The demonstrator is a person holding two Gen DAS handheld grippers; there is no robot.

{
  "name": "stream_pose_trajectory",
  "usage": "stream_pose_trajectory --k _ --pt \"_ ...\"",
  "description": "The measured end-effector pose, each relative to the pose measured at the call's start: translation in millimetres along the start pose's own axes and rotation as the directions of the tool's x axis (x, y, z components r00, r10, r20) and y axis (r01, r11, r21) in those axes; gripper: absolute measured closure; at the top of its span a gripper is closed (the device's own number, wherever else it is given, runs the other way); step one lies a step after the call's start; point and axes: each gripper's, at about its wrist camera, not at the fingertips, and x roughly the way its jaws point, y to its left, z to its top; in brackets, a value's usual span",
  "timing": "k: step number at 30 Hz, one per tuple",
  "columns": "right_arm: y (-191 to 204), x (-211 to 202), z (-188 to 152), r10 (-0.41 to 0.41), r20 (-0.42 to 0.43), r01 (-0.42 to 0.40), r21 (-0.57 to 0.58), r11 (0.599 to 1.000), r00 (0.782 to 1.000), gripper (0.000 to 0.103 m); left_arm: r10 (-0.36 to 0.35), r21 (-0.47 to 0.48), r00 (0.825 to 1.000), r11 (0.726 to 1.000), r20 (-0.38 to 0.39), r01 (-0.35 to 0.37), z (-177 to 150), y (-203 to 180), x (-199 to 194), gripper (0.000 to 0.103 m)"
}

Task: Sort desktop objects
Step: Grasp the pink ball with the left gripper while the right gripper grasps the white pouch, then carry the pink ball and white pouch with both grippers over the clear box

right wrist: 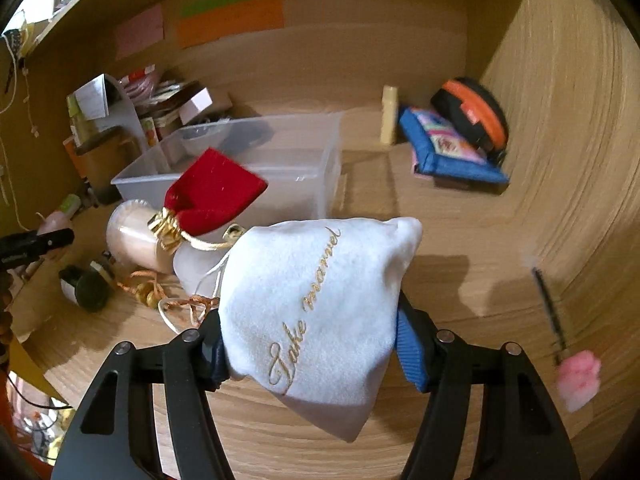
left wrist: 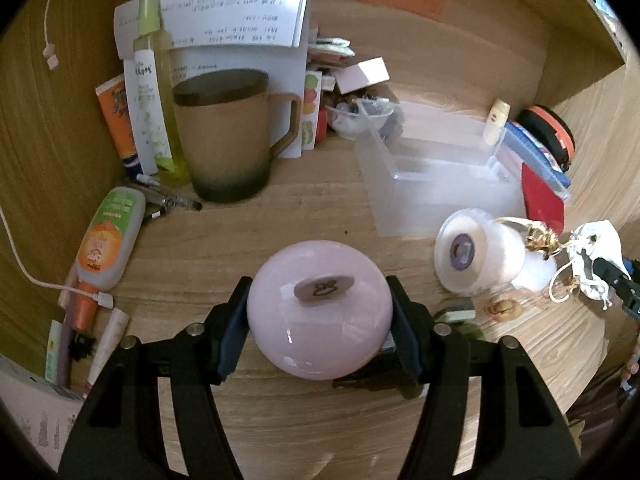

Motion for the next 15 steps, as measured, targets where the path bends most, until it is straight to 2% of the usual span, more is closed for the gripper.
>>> stream_pose_trajectory --k 15 --pt "-19.5 -41.2 31.1 -0.087 0.146 0.089 -0.011 0.996 0.985 0.041 -0.041 0.012 0.996 0.999 0.074 0.040 24.4 -12.1 -18.5 0.040"
